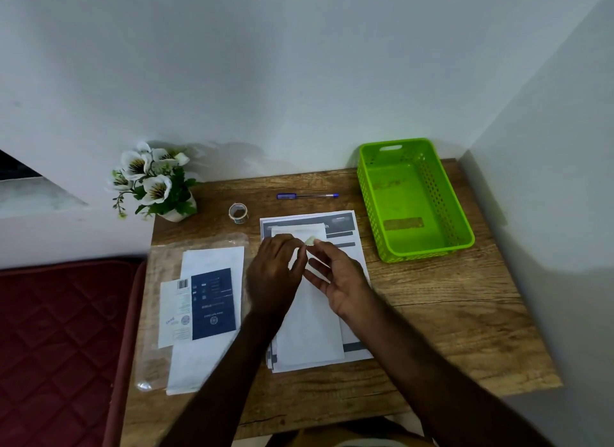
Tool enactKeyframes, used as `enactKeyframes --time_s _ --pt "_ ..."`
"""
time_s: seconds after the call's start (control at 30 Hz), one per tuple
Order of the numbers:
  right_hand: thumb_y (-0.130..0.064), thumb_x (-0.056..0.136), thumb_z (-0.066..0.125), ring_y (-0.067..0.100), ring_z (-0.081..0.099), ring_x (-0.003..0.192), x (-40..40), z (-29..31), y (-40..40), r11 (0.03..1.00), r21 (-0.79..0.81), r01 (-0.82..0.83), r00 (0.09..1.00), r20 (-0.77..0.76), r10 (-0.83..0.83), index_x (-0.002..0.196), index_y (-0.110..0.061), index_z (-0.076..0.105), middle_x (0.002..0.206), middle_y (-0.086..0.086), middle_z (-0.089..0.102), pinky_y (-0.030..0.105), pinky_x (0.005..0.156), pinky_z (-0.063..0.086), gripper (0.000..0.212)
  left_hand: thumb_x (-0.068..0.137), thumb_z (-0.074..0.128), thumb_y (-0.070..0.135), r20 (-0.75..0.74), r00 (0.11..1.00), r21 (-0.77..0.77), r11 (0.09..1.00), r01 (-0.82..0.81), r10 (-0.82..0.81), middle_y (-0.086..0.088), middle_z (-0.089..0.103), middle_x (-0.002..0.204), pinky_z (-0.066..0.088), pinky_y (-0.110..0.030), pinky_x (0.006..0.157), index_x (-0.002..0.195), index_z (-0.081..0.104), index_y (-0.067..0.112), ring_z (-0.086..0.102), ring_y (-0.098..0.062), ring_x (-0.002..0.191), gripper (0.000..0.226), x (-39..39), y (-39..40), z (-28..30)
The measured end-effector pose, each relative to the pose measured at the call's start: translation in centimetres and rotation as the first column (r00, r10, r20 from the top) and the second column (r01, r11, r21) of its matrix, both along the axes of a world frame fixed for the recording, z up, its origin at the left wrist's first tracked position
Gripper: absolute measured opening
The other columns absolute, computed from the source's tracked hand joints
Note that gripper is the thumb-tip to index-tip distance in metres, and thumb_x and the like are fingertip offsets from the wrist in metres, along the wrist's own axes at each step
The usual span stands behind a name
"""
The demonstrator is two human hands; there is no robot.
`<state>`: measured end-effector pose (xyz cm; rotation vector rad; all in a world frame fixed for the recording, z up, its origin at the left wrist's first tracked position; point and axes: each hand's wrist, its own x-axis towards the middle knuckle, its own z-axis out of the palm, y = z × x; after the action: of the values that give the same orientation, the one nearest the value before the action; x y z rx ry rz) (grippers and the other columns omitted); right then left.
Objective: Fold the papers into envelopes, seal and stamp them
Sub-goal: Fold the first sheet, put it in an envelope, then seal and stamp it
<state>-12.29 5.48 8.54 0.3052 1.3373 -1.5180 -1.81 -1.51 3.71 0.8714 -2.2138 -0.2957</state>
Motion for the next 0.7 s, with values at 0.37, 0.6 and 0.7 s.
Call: enactKeyframes --time_s 0.37,0.6,0.7 --pt "-0.031 0.087 0.079 0.014 0.067 0.095 0.0 -0.2 -0.1 0.982 0.187 0.008 0.929 -0.364 0.062 0.085 -0.026 0.068 0.095 -0.005 0.073 0.03 0.069 0.062 0.013 0.097 0.067 0.031 -0.171 0.951 0.958 0.27 0.099 0.258 -0.002 0.074 0.105 0.061 -0.024 0.067 0.113 0.073 0.015 0.07 -0.019 0.094 0.023 -1.1 0.0 2.3" --pt "-0.025 0.087 0.079 0.016 0.069 0.087 -0.3 -1.1 -0.2 0.975 0.222 0.02 0.918 -0.39 0.07 0.085 -0.021 0.07 0.091 0.0 0.074 0.027 0.063 0.061 0.011 0.096 0.067 0.035 -0.122 0.977 0.928 0.368 0.051 0.173 -0.001 0.074 0.095 0.059 -0.022 0.063 0.101 0.073 0.016 0.07 -0.02 0.086 0.02 -1.3 -0.6 1.3" --pt "-0.021 0.089 0.076 0.019 0.07 0.082 -0.7 -1.8 -0.2 0.969 0.241 0.06 0.944 -0.329 0.024 0.096 -0.011 0.072 0.089 0.005 0.074 0.03 0.06 0.061 0.013 0.097 0.065 0.038 -0.003 0.989 0.786 0.612 -0.088 0.145 0.0 0.076 0.098 0.059 -0.026 0.073 0.103 0.076 0.016 0.07 -0.015 0.086 0.025 -1.8 -1.4 1.0"
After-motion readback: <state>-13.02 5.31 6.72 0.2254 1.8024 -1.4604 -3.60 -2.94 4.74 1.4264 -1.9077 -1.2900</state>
